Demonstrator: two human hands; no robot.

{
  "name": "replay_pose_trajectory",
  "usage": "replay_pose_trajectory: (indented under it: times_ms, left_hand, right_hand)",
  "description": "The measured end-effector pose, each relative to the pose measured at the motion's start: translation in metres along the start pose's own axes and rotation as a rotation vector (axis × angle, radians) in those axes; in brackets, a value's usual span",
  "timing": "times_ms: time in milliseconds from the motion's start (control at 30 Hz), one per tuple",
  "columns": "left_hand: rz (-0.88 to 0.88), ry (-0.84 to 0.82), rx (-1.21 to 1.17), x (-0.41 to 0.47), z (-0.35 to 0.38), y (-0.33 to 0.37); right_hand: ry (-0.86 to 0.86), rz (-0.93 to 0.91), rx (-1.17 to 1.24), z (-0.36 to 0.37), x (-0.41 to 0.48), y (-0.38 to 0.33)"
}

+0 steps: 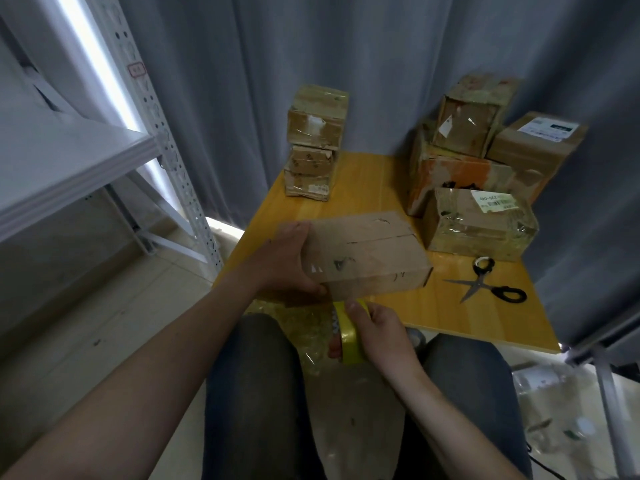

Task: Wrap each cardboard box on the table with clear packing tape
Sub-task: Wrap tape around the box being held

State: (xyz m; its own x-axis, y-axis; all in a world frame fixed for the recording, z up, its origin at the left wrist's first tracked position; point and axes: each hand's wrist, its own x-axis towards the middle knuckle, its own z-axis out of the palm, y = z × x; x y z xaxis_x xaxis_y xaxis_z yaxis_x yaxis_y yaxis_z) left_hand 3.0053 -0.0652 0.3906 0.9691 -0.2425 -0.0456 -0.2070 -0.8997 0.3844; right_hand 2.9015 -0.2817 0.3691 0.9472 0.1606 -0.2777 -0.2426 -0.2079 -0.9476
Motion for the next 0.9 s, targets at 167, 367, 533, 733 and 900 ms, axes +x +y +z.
replay_pose_trajectory:
  times_ms: [167, 367, 533, 733, 900]
  left_hand:
    - [0.016, -0.043, -0.004, 0.002, 0.0, -0.002]
    - [0.005, -0.106, 0.013, 0.004, 0.0, -0.003]
    - [0.02, -0.116, 0.051, 0.002, 0.001, -0.001]
    - [0.012, -0.136, 0.041, 0.003, 0.001, -0.002]
    - [0.024, -0.162, 0.048, 0.001, 0.004, -0.004]
  right_hand:
    - [-0.044, 0.03, 0.044, 0.003, 0.0, 0.004]
    - [0.079, -0.042, -0.215, -0.018, 0.003, -0.006]
    - [0.078, -0.488, -0.64, -0.033, 0.004, -0.043]
    - [-0.353, -0.34, -1.171, -0.005, 0.032, -0.051]
    - [-0.305, -0.275, -1.287, 0.007, 0.091, -0.055]
